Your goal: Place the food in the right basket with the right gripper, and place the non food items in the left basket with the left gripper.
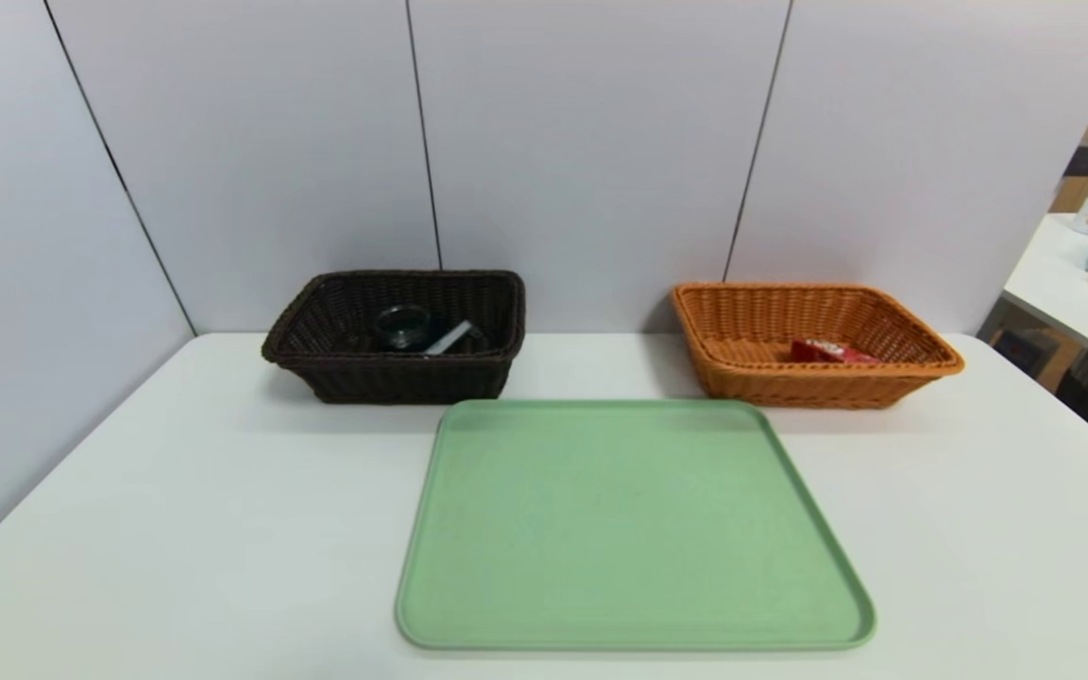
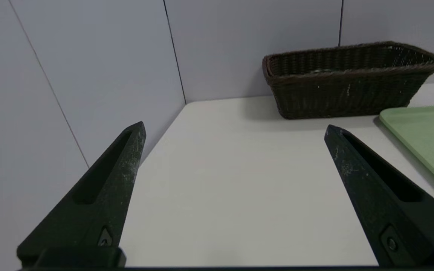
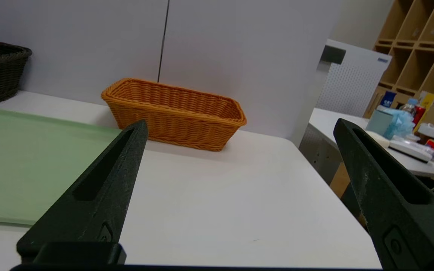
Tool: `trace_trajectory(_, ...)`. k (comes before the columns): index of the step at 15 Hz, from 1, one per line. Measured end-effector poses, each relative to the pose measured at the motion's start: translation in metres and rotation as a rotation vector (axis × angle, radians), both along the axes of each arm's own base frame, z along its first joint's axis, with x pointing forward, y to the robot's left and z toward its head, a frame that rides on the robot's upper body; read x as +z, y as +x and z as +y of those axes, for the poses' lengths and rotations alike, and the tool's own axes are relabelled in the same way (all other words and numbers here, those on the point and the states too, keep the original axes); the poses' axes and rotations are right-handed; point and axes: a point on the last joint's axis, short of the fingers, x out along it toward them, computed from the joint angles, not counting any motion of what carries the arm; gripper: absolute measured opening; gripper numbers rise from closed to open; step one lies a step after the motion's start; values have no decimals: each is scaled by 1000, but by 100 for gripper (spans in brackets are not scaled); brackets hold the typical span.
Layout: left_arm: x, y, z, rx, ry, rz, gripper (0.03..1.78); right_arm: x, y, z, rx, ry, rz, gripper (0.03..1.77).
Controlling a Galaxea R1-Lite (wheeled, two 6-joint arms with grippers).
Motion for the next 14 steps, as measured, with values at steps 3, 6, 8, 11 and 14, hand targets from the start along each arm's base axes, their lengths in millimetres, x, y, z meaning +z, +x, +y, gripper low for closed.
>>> trace_trajectory(3,-10,3,0,-4,-3,85,169,-18,6,0,4,8,144,170)
trace_trajectory(6,-15,4,-1,-33,-38,130,169,-29,7,1,51,40,245,170)
trace_trajectory(8,-20,5,-2,-98,-61,184,169,-35,7,2,96,84,305,170)
trace_trajectory(11,-31,5,-3,-148,-101,281,169,-38,7,2,110,196,333,170)
trace_trajectory(14,-30,5,-3,-158,-152,271,169,-38,7,2,107,236,330,170)
